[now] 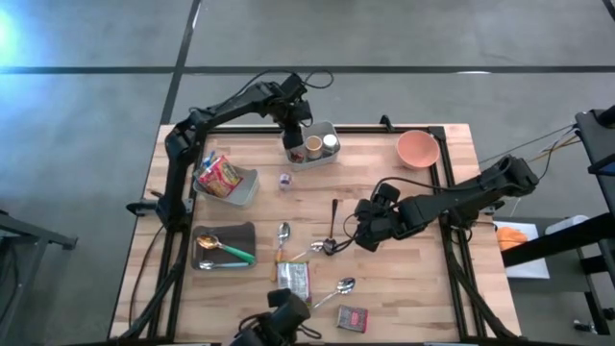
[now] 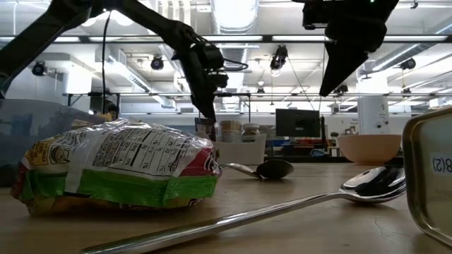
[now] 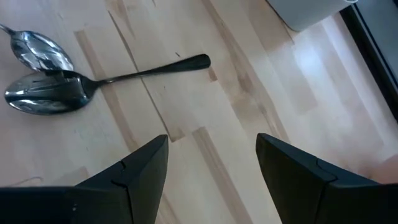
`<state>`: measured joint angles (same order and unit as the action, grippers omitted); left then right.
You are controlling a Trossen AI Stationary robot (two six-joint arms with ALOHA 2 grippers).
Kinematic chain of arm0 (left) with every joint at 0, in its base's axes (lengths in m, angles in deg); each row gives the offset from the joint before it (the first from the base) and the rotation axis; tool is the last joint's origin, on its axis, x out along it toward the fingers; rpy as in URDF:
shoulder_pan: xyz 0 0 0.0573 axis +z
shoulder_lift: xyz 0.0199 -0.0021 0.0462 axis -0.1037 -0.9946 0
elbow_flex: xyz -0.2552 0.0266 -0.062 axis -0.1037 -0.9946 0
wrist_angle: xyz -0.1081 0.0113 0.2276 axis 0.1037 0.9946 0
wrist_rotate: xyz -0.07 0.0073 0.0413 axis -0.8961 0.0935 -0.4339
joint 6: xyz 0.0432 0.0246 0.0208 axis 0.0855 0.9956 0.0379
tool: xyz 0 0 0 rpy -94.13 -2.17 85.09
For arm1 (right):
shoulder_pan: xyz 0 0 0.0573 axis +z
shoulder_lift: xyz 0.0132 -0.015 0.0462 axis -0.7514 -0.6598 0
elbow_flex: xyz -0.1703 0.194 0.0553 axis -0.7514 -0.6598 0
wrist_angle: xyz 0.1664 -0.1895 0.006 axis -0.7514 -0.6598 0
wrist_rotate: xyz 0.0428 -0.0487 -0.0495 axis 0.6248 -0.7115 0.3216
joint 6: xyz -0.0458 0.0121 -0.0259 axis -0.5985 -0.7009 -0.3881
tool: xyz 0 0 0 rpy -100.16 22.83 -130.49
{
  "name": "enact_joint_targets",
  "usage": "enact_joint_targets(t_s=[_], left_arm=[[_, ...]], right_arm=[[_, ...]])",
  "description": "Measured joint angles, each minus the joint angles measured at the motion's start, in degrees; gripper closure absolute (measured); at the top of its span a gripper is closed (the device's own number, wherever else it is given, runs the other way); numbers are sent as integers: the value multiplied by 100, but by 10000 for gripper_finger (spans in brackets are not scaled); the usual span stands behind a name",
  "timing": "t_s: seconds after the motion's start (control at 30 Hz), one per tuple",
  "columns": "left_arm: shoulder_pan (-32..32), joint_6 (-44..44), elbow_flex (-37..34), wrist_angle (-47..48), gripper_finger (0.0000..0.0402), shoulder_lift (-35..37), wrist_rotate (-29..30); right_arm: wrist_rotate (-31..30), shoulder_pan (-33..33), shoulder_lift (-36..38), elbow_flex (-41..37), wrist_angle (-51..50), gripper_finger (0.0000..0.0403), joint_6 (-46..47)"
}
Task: Pick & Place Food Item
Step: Put the right brown spice bottle into the top gray bin
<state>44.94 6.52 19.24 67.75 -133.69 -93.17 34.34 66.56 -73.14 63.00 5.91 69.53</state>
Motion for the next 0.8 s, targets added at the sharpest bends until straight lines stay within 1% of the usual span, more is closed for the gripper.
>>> enact_joint_targets(t_s=[0.13,0.4,0.8], left_arm=[[2,-2,0,-37,246,-139,0],[0,-87,-57,-68,246,-351,-8],[-7,-105,-95,7,247,-385,-45]], right_arm=[[-4,0,0,123,17,161,-37],[-13,2,0,138,347,161,-583],[-17,2,0,75,426,161,-611]])
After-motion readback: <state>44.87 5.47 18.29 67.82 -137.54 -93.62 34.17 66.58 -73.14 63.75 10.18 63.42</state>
